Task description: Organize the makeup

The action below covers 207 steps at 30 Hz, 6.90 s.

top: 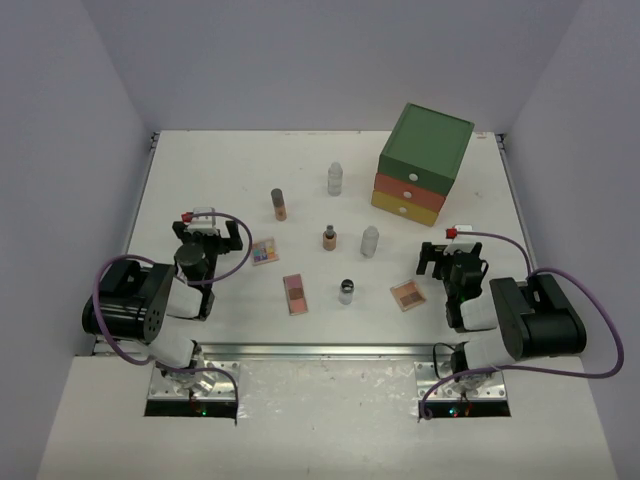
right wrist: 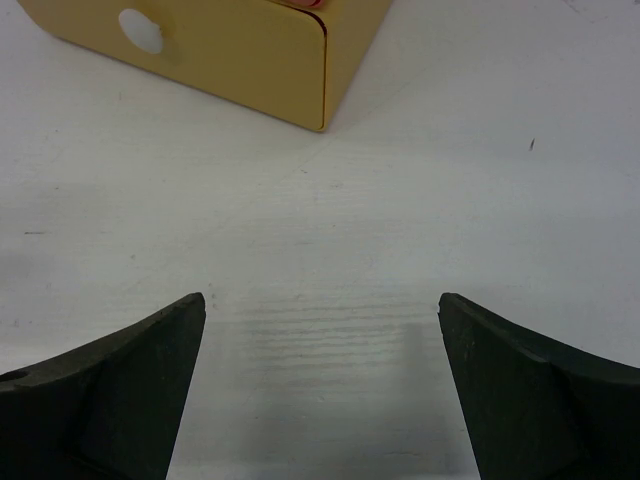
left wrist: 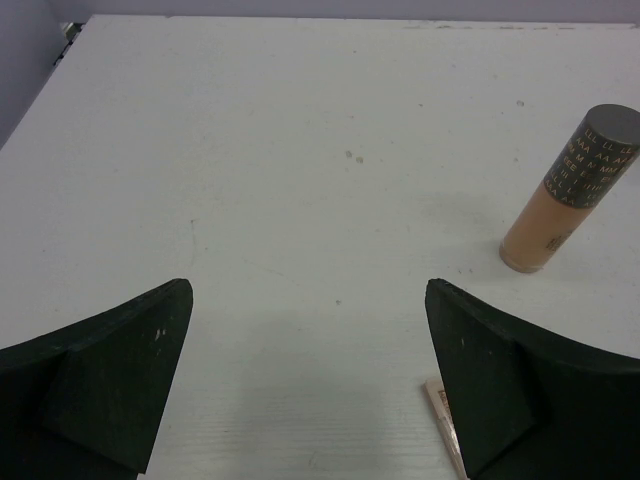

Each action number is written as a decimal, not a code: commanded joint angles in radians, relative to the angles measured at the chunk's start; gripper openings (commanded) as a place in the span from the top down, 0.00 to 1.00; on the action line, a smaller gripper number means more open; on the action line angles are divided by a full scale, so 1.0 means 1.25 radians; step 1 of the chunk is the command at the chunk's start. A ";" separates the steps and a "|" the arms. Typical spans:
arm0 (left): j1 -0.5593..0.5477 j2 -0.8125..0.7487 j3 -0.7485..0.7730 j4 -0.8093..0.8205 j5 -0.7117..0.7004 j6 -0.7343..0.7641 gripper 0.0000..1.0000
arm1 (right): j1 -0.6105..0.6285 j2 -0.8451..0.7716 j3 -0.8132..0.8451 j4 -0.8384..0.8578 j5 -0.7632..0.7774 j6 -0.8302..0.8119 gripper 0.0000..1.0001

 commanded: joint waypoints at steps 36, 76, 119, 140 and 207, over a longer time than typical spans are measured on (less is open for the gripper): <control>0.013 0.039 0.929 -1.258 -0.122 0.078 0.00 | 0.246 -0.144 0.995 -1.360 0.302 0.504 0.40; 0.013 0.066 0.931 -1.304 0.012 0.055 0.00 | 0.260 0.188 1.085 -1.206 0.505 0.470 0.97; 0.012 0.049 0.913 -1.308 0.021 0.060 0.00 | 0.266 0.216 1.111 -1.140 0.508 0.374 0.53; 0.012 0.050 0.906 -1.308 0.015 0.071 0.00 | 0.233 0.221 1.106 -1.140 0.506 0.383 0.86; 0.012 0.032 0.926 -1.337 0.075 0.082 0.00 | 0.420 -0.441 0.472 -0.953 -0.374 -0.081 0.02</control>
